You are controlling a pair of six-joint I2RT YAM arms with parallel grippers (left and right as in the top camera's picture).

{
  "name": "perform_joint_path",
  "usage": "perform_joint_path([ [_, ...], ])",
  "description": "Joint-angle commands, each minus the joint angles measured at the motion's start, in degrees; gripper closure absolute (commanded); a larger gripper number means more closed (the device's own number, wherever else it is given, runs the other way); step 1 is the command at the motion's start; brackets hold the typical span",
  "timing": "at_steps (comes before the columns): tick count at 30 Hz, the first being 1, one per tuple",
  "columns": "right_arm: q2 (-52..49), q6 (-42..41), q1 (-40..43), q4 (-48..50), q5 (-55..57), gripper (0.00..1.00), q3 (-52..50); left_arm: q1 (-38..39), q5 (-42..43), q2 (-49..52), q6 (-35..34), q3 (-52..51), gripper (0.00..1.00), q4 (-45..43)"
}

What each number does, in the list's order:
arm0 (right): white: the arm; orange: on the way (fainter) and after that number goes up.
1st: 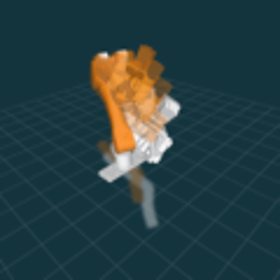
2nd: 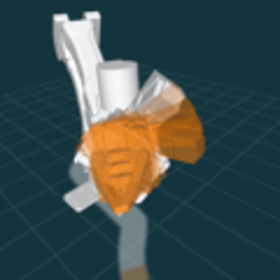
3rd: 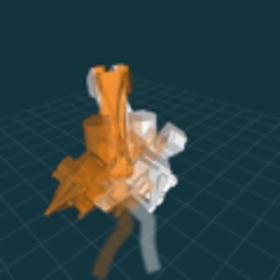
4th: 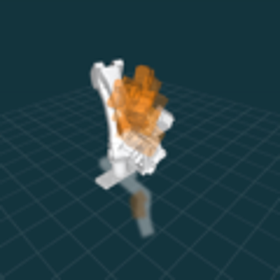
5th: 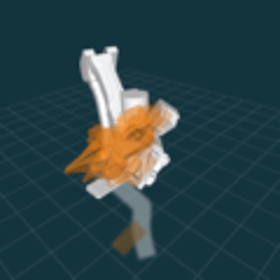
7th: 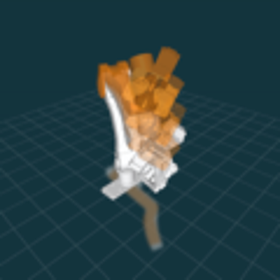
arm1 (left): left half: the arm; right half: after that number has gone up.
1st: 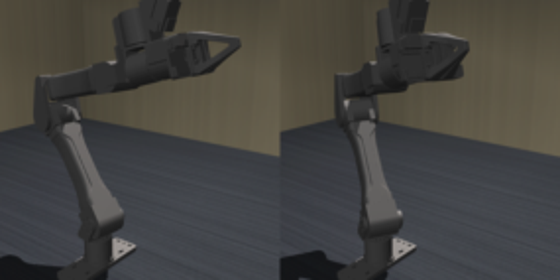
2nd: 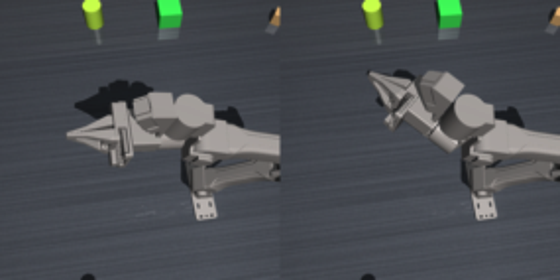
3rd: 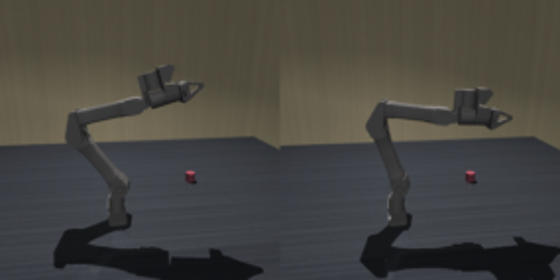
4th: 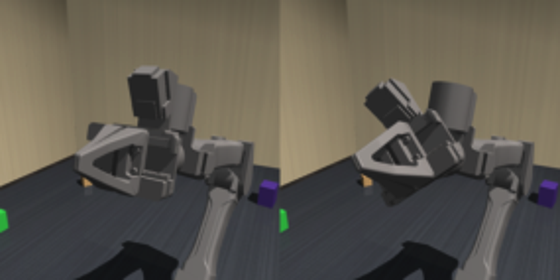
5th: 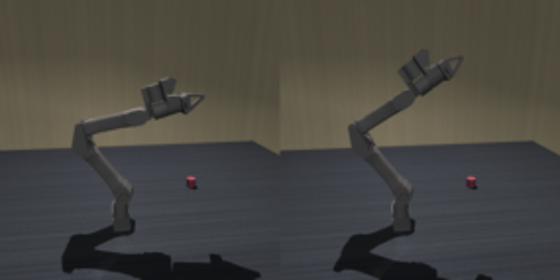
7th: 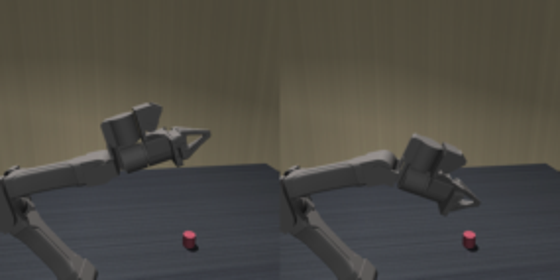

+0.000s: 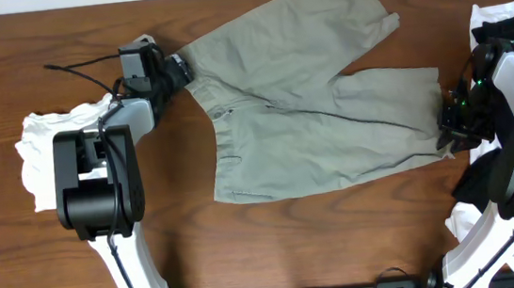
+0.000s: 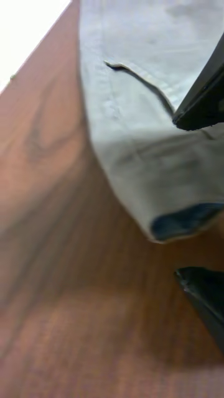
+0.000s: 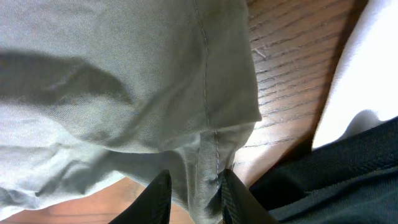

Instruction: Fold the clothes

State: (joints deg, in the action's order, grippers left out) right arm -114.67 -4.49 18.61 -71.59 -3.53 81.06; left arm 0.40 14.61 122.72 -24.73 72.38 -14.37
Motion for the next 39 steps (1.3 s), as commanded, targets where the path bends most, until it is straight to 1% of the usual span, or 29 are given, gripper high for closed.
perform_joint_path([
  [1,1.44,0.48,-0.48,-0.22,-0.61,0.74,0.68,-0.24,-0.28,1.16,-0.7,0.39,0.27,-2.75],
  [4,1.44,0.48,-0.48,-0.2,-0.61,0.75,0.68,-0.22,-0.26,1.16,-0.68,0.39,0.32,-4.79],
  [5,1.44,0.48,-0.48,-0.2,-0.61,0.75,0.68,-0.22,-0.26,1.16,-0.68,0.42,0.37,-5.16],
  [6,1.44,0.48,-0.48,-0.2,-0.61,0.75,0.68,-0.22,-0.09,1.16,-0.68,0.46,0.46,-5.33],
  [7,1.44,0.48,-0.48,-0.17,-0.61,0.75,0.68,-0.22,0.15,1.18,-0.68,0.55,0.62,-5.31],
  [8,1.44,0.48,-0.48,-0.17,-0.61,0.75,0.68,-0.22,0.46,1.16,-0.72,0.59,0.79,-5.31],
  [9,1.44,0.48,-0.48,-0.2,-0.61,0.75,0.68,-0.22,1.31,1.16,-0.72,0.61,0.88,-5.31],
  [11,1.44,0.48,-0.48,-0.2,-0.61,0.75,0.68,-0.24,3.04,1.16,-0.94,0.66,0.94,-5.29],
  [18,1.44,0.46,-0.48,-0.22,-0.61,0.75,0.68,-0.24,8.28,0.83,-1.11,1.05,0.94,-5.09],
  [21,1.44,0.46,-0.46,-0.22,-0.61,0.74,0.68,-0.24,10.27,-1.25,-1.09,2.62,0.94,-3.21],
  [22,1.44,0.48,-0.46,-0.22,-0.61,0.73,0.7,-0.24,10.29,-2.34,-1.09,3.5,0.94,-2.12],
  [24,1.44,0.44,-0.46,-0.35,-0.61,0.66,0.7,-0.24,10.32,-5.29,-0.81,6.25,0.94,1.14],
  [25,1.53,0.39,-0.46,-0.44,-0.61,0.57,0.76,-0.24,10.73,-7.08,-0.33,8.33,0.94,3.39],
  [26,1.68,0.39,-0.39,-0.44,-0.61,0.39,0.94,-0.22,11.61,-8.68,0.44,10.36,0.94,5.42],
  [27,2.01,0.35,-0.26,-0.44,-0.74,0.25,1.57,-0.17,12.98,-10.47,1.53,13.03,0.94,7.8],
  [28,2.51,0.37,-0.17,-0.46,-1.22,0.05,2.51,-0.07,13.97,-11.98,2.29,15.5,0.94,10.08],
  [29,3.3,0.35,-0.07,-0.74,-1.49,0.01,4.07,0.02,15.1,-13.62,3.02,18.64,0.94,12.79],
  [31,5.27,0.33,-0.04,-1.86,-2.27,0.01,7.74,0.31,17.94,-16.2,3.23,24.28,0.94,17.44],
  [34,8.74,0.37,-0.31,-3.04,-5.14,0.01,12.68,1.55,28.39,-20.09,3.5,32.94,0.94,24.41],
  [35,10.08,0.37,-0.5,-3.15,-6.1,0.01,13.86,2.29,30.82,-21.2,4.85,34.64,0.94,26.05],
  [37,12.57,0.37,-0.94,-2.99,-8.04,0.01,14.97,4.02,32.33,-23.63,9.11,36.61,0.94,30.34],
  [39,14.78,0.57,-1.53,-2.82,-9.42,0.01,14.99,5.64,32.81,-25.92,10.64,36.92,0.94,35.01],
])
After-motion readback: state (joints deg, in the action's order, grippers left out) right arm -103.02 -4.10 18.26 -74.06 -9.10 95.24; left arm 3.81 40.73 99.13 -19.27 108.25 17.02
